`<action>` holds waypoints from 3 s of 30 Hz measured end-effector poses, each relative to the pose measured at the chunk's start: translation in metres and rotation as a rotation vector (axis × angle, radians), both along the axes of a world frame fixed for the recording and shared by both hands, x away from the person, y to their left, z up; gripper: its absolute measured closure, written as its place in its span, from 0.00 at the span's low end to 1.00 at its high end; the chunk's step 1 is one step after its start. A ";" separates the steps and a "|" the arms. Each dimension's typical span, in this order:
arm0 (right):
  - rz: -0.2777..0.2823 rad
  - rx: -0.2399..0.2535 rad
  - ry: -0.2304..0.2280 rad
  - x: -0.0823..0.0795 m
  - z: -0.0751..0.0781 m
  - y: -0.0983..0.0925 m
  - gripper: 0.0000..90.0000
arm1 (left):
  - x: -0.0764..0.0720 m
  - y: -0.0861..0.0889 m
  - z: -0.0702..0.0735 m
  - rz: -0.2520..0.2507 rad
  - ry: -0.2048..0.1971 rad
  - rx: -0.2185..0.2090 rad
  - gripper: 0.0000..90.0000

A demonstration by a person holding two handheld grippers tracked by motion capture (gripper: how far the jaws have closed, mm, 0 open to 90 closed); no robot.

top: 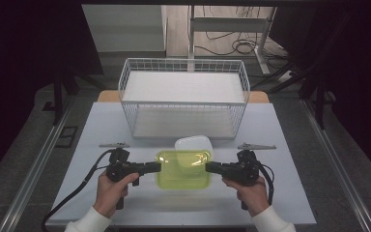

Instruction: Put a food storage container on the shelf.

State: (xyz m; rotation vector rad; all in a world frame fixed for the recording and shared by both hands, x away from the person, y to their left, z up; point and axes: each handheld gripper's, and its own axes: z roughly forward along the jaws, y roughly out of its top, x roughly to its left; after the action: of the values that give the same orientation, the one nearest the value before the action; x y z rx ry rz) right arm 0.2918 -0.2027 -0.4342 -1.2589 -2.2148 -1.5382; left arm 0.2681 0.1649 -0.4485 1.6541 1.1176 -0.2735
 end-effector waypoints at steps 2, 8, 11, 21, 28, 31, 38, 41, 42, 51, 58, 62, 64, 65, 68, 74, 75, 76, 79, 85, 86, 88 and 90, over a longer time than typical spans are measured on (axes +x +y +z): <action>0.002 -0.002 -0.019 0.004 0.007 0.000 0.88 | 0.002 0.000 0.004 0.003 -0.010 -0.004 0.89; 0.004 -0.002 -0.047 0.012 0.021 0.002 0.88 | 0.011 0.002 0.016 0.011 -0.032 -0.012 0.89; 0.004 -0.001 -0.053 0.014 0.025 0.002 0.88 | 0.014 0.002 0.022 0.013 -0.037 -0.014 0.89; -0.007 0.008 -0.098 0.029 0.052 0.003 0.88 | 0.031 0.004 0.047 0.018 -0.082 -0.028 0.89; -0.005 0.011 -0.126 0.040 0.067 0.005 0.88 | 0.041 0.006 0.062 0.025 -0.104 -0.031 0.89; -0.002 0.014 -0.133 0.044 0.070 0.006 0.88 | 0.045 0.007 0.065 0.027 -0.111 -0.035 0.89; 0.001 0.018 -0.155 0.054 0.080 0.008 0.88 | 0.055 0.009 0.072 0.033 -0.123 -0.043 0.89; 0.003 0.017 -0.160 0.057 0.081 0.009 0.88 | 0.058 0.010 0.072 0.033 -0.123 -0.046 0.89; 0.004 0.019 -0.159 0.057 0.082 0.009 0.88 | 0.058 0.010 0.072 0.033 -0.123 -0.046 0.89; 0.006 0.024 -0.161 0.065 0.086 0.009 0.88 | 0.065 0.010 0.080 0.040 -0.129 -0.044 0.89; 0.005 0.026 -0.172 0.071 0.097 0.009 0.88 | 0.073 0.010 0.087 0.041 -0.129 -0.060 0.89; 0.005 0.016 -0.180 0.076 0.104 0.010 0.88 | 0.079 0.011 0.090 0.043 -0.121 -0.067 0.89; 0.005 0.012 -0.179 0.078 0.106 0.011 0.88 | 0.081 0.012 0.092 0.047 -0.124 -0.064 0.89; 0.005 0.012 -0.183 0.081 0.108 0.012 0.88 | 0.083 0.012 0.094 0.050 -0.123 -0.066 0.89; 0.008 0.011 -0.185 0.083 0.111 0.013 0.88 | 0.085 0.013 0.095 0.047 -0.124 -0.070 0.89; 0.015 0.014 -0.185 0.089 0.114 0.014 0.88 | 0.092 0.016 0.098 0.056 -0.114 -0.075 0.89; 0.012 0.021 -0.182 0.092 0.114 0.015 0.88 | 0.094 0.015 0.099 0.057 -0.114 -0.072 0.89; 0.009 0.024 -0.177 0.093 0.115 0.014 0.88 | 0.094 0.015 0.099 0.057 -0.114 -0.072 0.89; 0.004 0.029 -0.174 0.097 0.115 0.013 0.88 | 0.100 0.014 0.103 0.055 -0.117 -0.065 0.89; -0.004 0.028 -0.177 0.102 0.119 0.013 0.88 | 0.109 0.014 0.107 0.048 -0.113 -0.069 0.89; -0.005 0.031 -0.176 0.104 0.120 0.013 0.88 | 0.110 0.014 0.109 0.051 -0.114 -0.069 0.89; -0.006 0.033 -0.177 0.106 0.122 0.012 0.88 | 0.111 0.014 0.110 0.050 -0.115 -0.069 0.89; -0.007 0.032 -0.177 0.108 0.124 0.012 0.88 | 0.114 0.014 0.113 0.051 -0.115 -0.070 0.89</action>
State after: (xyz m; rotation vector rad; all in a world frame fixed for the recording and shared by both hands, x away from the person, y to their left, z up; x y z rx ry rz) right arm 0.3994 -0.1903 -0.3106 -1.1630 -2.2814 -1.7436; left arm 0.3824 0.1791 -0.3358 1.5574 1.0509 -0.1805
